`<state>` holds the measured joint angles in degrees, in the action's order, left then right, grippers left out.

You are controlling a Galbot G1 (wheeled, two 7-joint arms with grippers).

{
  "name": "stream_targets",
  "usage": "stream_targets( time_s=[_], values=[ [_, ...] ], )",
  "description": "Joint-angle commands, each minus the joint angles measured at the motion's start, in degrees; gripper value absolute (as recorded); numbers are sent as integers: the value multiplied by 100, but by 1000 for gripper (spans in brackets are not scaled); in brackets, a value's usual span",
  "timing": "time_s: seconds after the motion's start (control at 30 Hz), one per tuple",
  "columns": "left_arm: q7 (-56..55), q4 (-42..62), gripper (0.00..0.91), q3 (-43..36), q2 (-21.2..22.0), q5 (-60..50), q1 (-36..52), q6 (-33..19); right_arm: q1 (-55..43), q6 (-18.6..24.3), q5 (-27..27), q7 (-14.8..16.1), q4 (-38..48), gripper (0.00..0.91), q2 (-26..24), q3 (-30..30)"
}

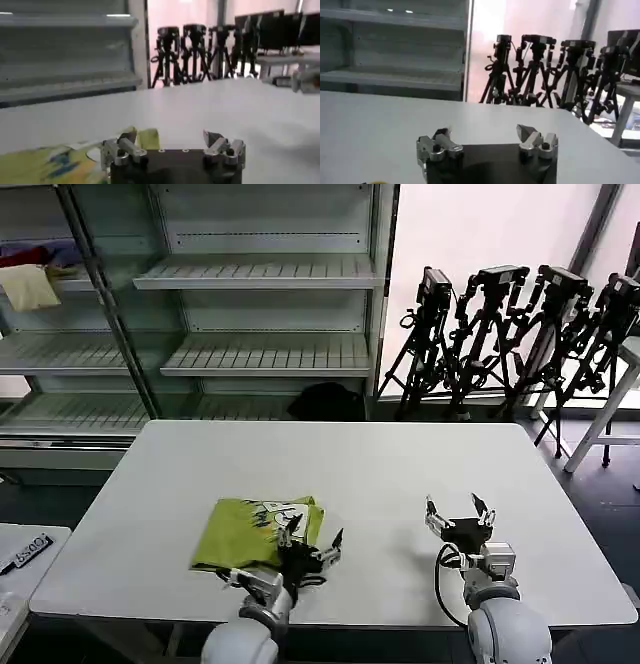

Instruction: Fold and organize the clothes.

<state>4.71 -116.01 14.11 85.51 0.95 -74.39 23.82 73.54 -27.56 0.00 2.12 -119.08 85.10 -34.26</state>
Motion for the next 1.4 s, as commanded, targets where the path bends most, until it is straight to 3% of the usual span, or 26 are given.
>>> stream_targets(
  time_s=[0.03, 0.1, 0.27, 1.1, 1.13, 1.23, 1.27, 1.3, 1.4],
  values=[
    [146, -283, 907, 2561, -827, 1741, 133, -160, -90, 103, 116, 65, 74, 907, -17, 140],
    [278, -7, 907, 3070, -1188, 1674, 22, 13, -123, 103, 94, 57, 110, 907, 5, 187],
    [414, 373, 907, 3198, -1544, 1653, -218, 158, -167, 99, -80, 42, 219, 907, 86, 320],
    [348, 610, 907, 2336, -966, 1592, -199, 487, -3, 99, -163, 30, 137, 907, 52, 188],
    [347, 614, 836, 2334, -962, 1585, -199, 487, 0, 101, -164, 27, 137, 907, 53, 187],
    [353, 625, 494, 2317, -951, 1555, -182, 496, -1, 101, -165, 13, 140, 907, 63, 190],
    [358, 623, 212, 2310, -942, 1554, -180, 490, -4, 102, -166, 6, 141, 907, 64, 192],
    [376, 617, 40, 2305, -934, 1563, -182, 488, -6, 100, -167, -1, 140, 907, 66, 193],
    [420, 581, 20, 2279, -920, 1701, -204, 513, -16, 97, -172, -11, 142, 907, 72, 195]
  ],
)
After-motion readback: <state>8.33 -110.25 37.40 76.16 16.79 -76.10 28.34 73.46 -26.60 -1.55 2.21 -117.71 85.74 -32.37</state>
